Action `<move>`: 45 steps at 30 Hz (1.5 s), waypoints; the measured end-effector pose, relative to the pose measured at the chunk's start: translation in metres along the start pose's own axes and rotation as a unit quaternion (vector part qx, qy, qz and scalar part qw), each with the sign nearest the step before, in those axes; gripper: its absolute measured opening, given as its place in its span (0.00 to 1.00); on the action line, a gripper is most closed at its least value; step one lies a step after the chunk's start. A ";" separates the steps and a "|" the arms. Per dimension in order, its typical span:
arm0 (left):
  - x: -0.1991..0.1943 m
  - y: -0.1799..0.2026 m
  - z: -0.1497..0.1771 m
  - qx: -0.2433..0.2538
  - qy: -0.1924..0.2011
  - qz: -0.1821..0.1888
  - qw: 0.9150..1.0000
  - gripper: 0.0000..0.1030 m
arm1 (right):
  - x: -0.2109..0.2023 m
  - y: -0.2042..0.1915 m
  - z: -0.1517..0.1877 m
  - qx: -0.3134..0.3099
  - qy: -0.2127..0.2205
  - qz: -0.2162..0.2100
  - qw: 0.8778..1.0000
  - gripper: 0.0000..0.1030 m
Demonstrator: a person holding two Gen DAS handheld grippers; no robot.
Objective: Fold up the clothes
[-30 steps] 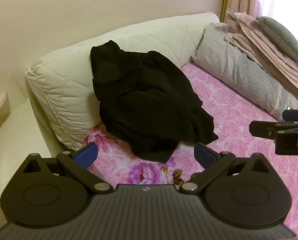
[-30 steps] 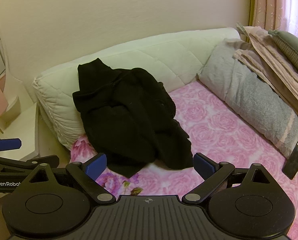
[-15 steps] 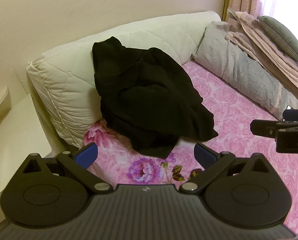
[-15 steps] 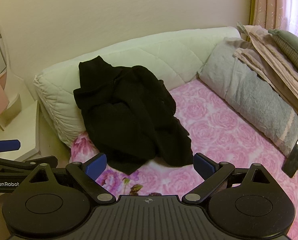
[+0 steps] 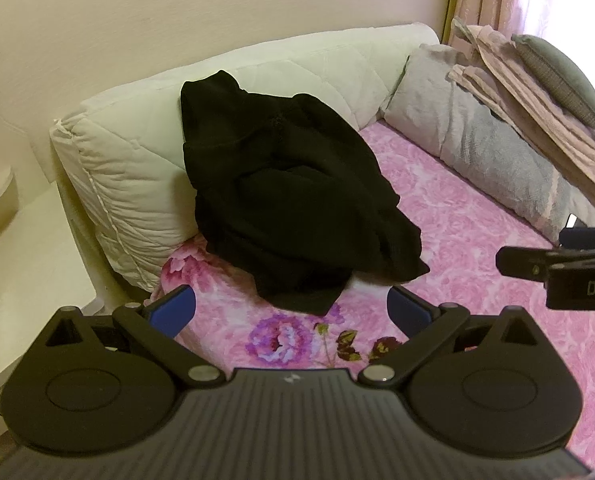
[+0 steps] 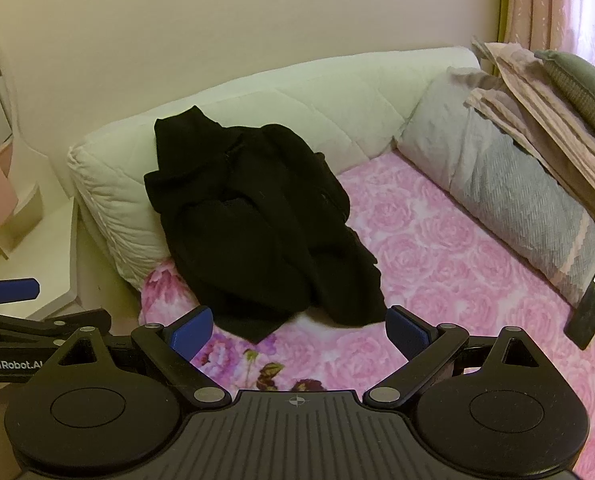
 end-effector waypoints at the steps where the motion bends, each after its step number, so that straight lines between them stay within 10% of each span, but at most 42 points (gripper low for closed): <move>1: 0.000 -0.001 0.000 -0.002 0.000 0.000 1.000 0.98 | 0.000 0.001 0.001 0.000 -0.001 -0.001 1.000 0.93; 22: 0.031 -0.026 -0.022 0.065 -0.015 -0.054 0.996 0.94 | 0.019 0.036 -0.012 -0.065 0.016 -0.046 0.997 0.93; 45: 0.262 -0.111 -0.122 0.240 -0.023 0.026 0.970 0.85 | 0.241 -0.060 -0.026 -0.250 -0.058 -0.033 0.966 0.93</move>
Point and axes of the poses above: each gripper's, at about its wrist camera, not at the fingertips, and x roughly the way its jaws point, y to its right, z to its underside, the point moved 9 cm from there along x, roughly the way its jaws point, and after that the axes turned 3 degrees about x, right-handed, at the moved point
